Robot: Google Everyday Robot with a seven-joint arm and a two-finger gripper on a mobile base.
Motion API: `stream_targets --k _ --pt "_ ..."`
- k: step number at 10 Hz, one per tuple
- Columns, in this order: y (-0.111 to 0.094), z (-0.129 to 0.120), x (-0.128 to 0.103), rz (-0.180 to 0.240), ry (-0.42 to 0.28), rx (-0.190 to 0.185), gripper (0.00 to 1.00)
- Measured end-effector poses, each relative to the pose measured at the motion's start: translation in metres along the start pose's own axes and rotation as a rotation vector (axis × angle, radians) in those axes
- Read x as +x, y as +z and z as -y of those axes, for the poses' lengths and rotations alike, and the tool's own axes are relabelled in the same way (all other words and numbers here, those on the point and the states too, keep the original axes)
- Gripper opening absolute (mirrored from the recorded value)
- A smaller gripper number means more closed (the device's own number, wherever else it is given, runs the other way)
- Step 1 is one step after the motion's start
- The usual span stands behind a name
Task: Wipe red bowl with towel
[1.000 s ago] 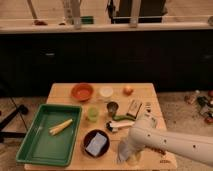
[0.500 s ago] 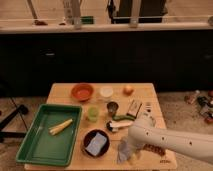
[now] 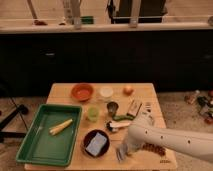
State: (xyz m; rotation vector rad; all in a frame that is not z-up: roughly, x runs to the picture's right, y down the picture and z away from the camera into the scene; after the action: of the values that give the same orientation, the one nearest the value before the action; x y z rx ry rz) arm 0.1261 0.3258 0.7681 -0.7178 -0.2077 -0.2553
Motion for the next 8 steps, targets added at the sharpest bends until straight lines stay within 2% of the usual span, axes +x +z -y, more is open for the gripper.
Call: stream_targets --k 1,2,5,8 --pt "0.000 0.000 0.000 0.000 -0.002 -0.001 0.08" --pt "0.000 0.000 0.000 -0.001 -0.002 -0.003 0.03" --pt "-0.004 -0.003 0.000 -0.007 -0.003 -0.004 0.00" --pt "-0.015 -0.003 -0.003 -0.005 -0.002 0.023 0.00"
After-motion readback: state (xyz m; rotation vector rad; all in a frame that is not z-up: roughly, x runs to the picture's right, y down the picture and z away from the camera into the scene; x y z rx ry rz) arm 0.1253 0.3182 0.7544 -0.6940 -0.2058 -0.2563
